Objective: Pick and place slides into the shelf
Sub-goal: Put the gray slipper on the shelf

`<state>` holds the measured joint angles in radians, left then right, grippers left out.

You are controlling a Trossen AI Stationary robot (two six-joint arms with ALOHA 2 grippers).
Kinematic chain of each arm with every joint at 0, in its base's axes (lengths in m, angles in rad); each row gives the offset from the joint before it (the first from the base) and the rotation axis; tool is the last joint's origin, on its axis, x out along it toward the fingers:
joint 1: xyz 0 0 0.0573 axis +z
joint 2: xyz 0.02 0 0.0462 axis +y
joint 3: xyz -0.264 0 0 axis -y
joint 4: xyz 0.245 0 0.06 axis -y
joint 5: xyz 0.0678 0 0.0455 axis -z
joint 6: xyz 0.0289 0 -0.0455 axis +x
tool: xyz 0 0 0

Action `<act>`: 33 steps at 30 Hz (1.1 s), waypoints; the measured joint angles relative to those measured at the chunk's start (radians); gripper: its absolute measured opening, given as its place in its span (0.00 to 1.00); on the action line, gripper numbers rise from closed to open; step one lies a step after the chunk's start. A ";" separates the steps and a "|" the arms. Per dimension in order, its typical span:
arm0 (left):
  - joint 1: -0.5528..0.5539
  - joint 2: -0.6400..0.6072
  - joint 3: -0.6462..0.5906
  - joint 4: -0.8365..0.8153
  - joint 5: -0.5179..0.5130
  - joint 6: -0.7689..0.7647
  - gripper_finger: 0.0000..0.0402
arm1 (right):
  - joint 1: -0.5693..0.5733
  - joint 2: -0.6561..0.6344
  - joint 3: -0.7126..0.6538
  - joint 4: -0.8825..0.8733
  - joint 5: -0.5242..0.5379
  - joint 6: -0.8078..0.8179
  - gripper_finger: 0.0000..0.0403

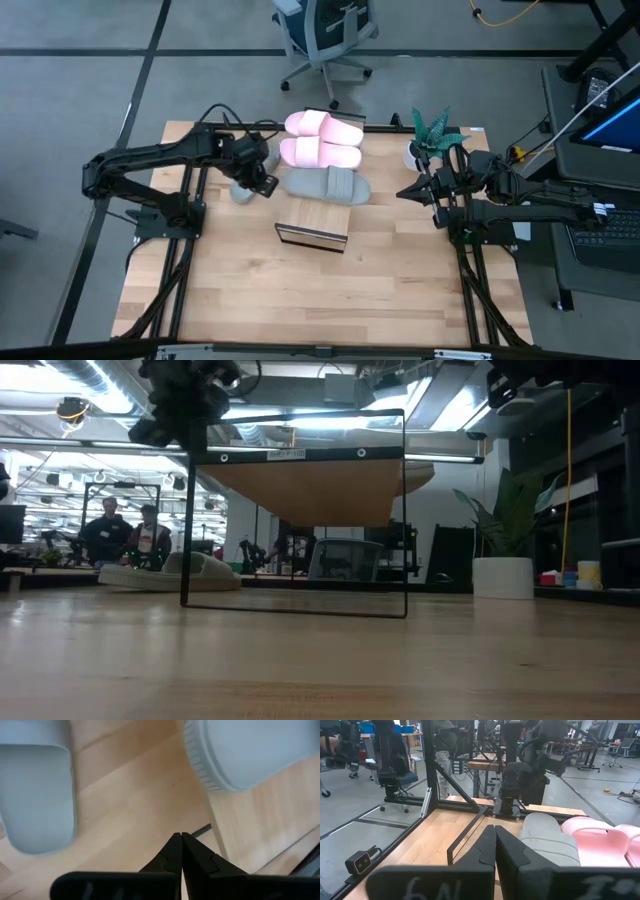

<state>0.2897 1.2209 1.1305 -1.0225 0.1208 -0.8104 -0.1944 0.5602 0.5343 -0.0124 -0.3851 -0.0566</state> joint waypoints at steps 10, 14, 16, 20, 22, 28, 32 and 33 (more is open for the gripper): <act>-0.009 -0.117 0.000 0.000 -0.099 0.104 0.00 | 0.000 0.000 0.000 0.002 0.000 0.006 0.01; -0.010 -0.155 0.000 0.000 -0.108 0.205 0.00 | 0.000 0.000 0.000 0.019 0.000 0.026 0.01; -0.016 -0.163 0.000 -0.002 -0.108 0.295 0.00 | 0.000 0.000 0.000 0.026 0.000 0.026 0.01; -0.029 -0.163 0.000 -0.002 -0.104 0.384 0.00 | 0.000 0.001 0.000 0.056 0.001 0.027 0.01; -0.029 -0.159 0.000 0.003 -0.111 0.435 0.00 | 0.000 0.001 0.000 0.071 0.001 0.027 0.01; -0.041 -0.154 0.000 -0.023 -0.295 0.631 0.00 | 0.000 0.001 0.000 0.085 0.056 0.029 0.01; -0.051 -0.153 -0.001 -0.061 -0.472 0.691 0.00 | 0.000 0.003 0.000 0.085 0.079 0.030 0.01; -0.050 -0.153 -0.005 -0.067 -0.496 0.707 0.00 | 0.000 0.004 0.000 0.086 0.079 0.030 0.01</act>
<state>0.2393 1.0676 1.1259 -1.0893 -0.3756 -0.1038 -0.1943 0.5640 0.5343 0.0738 -0.3062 -0.0269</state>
